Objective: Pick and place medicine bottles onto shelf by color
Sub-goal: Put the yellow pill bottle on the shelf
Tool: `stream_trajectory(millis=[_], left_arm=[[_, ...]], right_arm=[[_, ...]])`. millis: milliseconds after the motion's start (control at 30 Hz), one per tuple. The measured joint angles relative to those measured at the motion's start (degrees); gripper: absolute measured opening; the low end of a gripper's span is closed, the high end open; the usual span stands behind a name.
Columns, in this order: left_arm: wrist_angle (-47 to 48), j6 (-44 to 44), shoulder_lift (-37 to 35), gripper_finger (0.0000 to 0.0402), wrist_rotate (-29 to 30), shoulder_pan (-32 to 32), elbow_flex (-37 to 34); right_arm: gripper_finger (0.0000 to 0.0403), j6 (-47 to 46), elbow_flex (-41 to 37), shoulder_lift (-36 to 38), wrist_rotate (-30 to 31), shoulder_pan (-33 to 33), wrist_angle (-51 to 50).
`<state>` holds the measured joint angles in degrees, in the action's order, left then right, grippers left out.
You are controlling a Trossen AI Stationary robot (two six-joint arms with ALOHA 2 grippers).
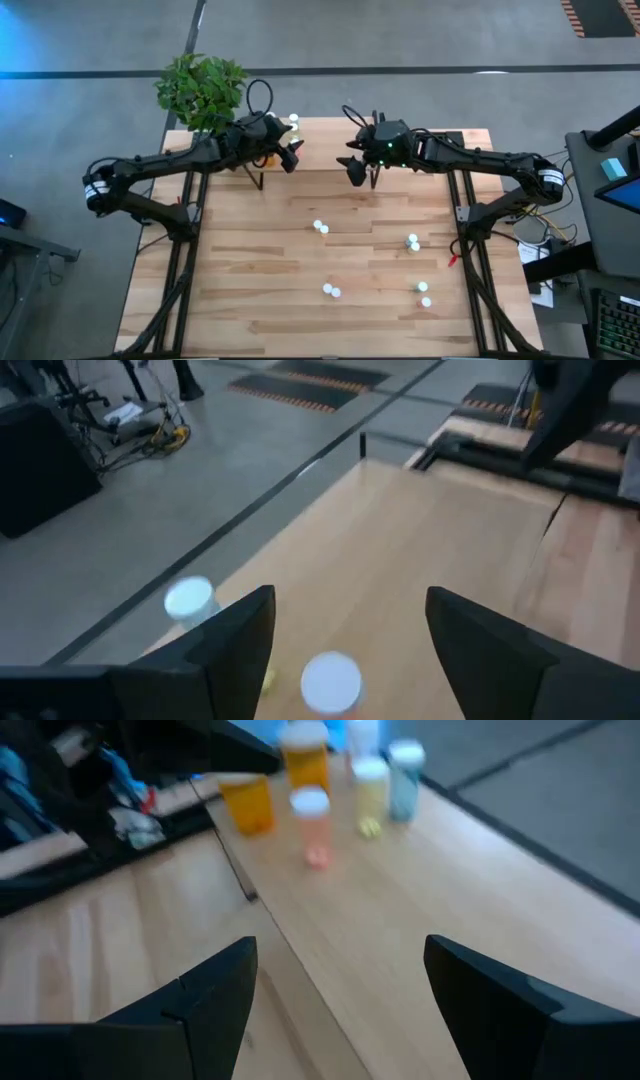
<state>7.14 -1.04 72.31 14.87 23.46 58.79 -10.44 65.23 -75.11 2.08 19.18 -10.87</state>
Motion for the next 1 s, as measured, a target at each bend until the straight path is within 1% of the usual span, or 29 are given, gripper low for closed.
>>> stream_trajectory(millis=[133, 233, 467, 600, 700, 800, 933, 1000], left_arm=[[-0.07, 1.85, -1.94, 0.0243, -1.6, -1.16, 0.67], [-0.06, 3.08, -3.86, 0.0243, -1.97, -1.85, 0.56], [-0.16, 2.99, -7.68, 0.0243, -2.22, -2.19, 0.3], [-0.07, 2.99, -8.76, 0.0243, -2.27, -2.19, 0.02], [-0.52, 2.36, -8.83, 0.0243, -2.27, -2.19, 0.04], [-0.6, -3.22, -8.43, 0.0243, -2.53, -2.19, 0.07], [-0.39, -4.77, -8.33, 0.0243, -7.19, -2.22, 0.09], [-0.26, -4.59, -8.35, 0.0243, -8.92, -2.53, 0.68]], right_arm=[[0.0276, 1.09, 0.4, 0.0, -2.58, 0.6, 4.3], [0.0276, 2.62, 1.75, 0.0, -2.51, 1.06, 4.36], [0.0276, 8.15, 5.26, 0.0, -1.9, 1.09, 4.39], [0.0276, 8.17, 6.44, 0.0, 2.16, 1.11, 4.26], [0.0276, 10.6, 6.82, 0.0, 2.71, 1.17, 4.3], [0.0276, 12.49, 6.7, 0.0, 5.35, 1.09, 3.58], [0.0276, 9.77, 6.37, 0.0, 8.27, 1.11, 1.34], [0.0276, 6.22, 6.36, 0.0, 7.36, 1.11, 0.04]])
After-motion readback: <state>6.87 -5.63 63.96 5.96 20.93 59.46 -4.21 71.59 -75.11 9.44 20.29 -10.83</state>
